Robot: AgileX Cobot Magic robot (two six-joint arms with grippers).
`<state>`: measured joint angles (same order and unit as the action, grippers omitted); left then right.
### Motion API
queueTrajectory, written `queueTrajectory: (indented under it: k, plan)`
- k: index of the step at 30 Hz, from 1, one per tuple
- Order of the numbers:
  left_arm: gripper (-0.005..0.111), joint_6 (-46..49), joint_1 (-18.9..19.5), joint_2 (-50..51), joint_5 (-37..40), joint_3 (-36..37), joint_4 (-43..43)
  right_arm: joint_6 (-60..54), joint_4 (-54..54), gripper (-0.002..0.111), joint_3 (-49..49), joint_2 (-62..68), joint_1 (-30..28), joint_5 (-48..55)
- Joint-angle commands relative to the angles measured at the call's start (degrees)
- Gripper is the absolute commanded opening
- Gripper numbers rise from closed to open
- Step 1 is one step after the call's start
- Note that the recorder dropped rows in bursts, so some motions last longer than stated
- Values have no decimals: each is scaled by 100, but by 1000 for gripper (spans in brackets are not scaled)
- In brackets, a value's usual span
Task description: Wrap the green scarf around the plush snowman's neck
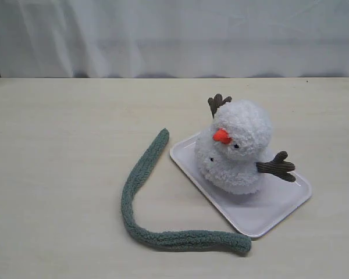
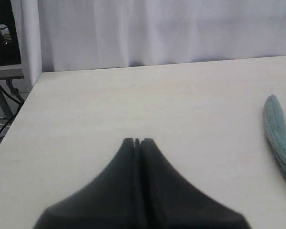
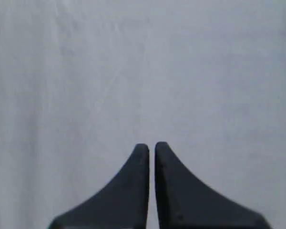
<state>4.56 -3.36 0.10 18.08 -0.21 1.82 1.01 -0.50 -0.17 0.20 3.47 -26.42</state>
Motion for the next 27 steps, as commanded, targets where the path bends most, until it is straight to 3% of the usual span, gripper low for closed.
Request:
queueTrajectory:
  k: [1,3,5,6,10,12,16,21,25,27]
  plan:
    - [0,8,3,-10,-39,21,34,944,327,4,17,-20,-21,-1311]
    - [0,8,3,-10,-39,21,34,930,327,4,-59,-20,-21,-1318]
    - [0,8,3,-10,-39,21,34,1170,390,6,-704,-20,-21,-387]
    - [0,8,3,-10,-39,21,34,1138,390,15,-1317,-20,-21,619]
    - [0,8,3,-10,-39,21,34,1061,50,56,-3095,908,-21,3075]
    - [0,8,3,-10,-39,21,34,670,50,64,-4034,1496,-21,4202]
    - [0,8,3,-10,-39,21,34,-265,573,64,-5196,2473,-21,5664]
    - [0,8,3,-10,-39,21,34,-2775,3083,64,-6146,3751,-21,6932]
    - [0,8,3,-10,-39,21,34,-3391,3920,60,-6380,5125,77,7853]
    - [0,8,3,-10,-39,21,34,-3391,3999,60,-6380,5718,604,7936]
